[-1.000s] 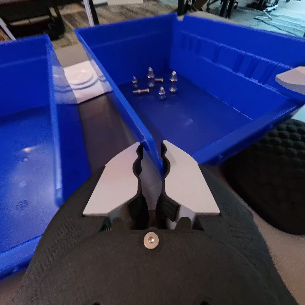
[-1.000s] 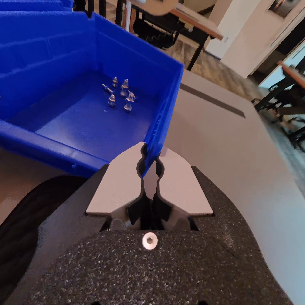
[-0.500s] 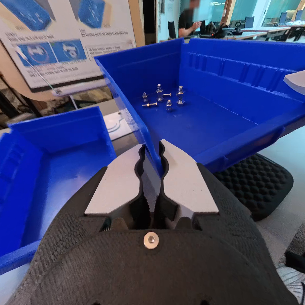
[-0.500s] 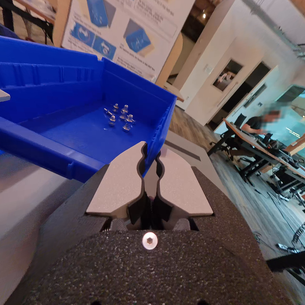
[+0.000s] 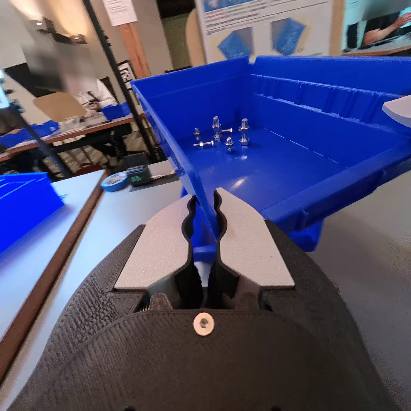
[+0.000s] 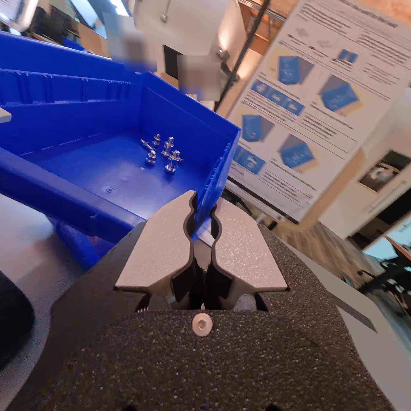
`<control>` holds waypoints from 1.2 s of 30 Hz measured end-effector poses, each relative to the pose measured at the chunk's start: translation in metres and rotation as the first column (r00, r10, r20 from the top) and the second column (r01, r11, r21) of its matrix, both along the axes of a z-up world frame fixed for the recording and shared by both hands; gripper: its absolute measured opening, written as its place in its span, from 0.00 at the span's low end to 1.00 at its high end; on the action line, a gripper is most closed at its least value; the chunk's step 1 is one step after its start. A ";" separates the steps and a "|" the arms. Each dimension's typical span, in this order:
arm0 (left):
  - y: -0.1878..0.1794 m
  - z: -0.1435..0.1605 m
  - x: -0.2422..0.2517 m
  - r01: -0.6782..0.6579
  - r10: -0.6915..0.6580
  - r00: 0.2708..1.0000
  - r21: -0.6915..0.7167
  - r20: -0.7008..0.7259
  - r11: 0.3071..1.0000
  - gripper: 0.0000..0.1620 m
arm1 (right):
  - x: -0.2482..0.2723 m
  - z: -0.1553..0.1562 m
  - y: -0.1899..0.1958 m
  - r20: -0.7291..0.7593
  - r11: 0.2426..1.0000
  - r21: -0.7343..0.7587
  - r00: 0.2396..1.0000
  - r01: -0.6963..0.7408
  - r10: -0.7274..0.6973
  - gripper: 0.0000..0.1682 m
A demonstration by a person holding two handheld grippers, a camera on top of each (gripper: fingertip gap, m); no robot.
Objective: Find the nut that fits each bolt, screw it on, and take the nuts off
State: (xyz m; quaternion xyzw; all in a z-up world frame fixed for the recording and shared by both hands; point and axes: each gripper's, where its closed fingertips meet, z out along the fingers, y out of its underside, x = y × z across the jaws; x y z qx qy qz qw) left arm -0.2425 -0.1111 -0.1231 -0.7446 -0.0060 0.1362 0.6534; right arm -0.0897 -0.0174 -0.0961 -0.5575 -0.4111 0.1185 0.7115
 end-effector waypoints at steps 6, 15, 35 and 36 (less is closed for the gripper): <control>-0.061 -0.003 -0.080 -0.182 0.181 0.982 -0.020 -0.057 0.983 0.09 | -0.097 -0.014 -0.037 -0.019 0.980 -0.012 0.980 -0.197 0.196 0.06; -0.149 -0.020 -0.152 -0.370 0.363 0.924 -0.041 -0.121 0.928 0.09 | -0.189 -0.049 -0.099 0.061 0.936 -0.020 0.934 -0.352 0.353 0.08; -0.136 -0.118 -0.188 -0.300 0.300 0.954 -0.127 -0.020 0.945 0.07 | -0.206 -0.147 -0.099 0.321 0.947 -0.101 0.891 -0.305 0.322 0.11; -0.135 -0.122 -0.188 -0.300 0.301 0.953 -0.129 -0.013 0.945 0.07 | -0.206 -0.149 -0.098 0.325 0.947 -0.102 0.890 -0.304 0.321 0.11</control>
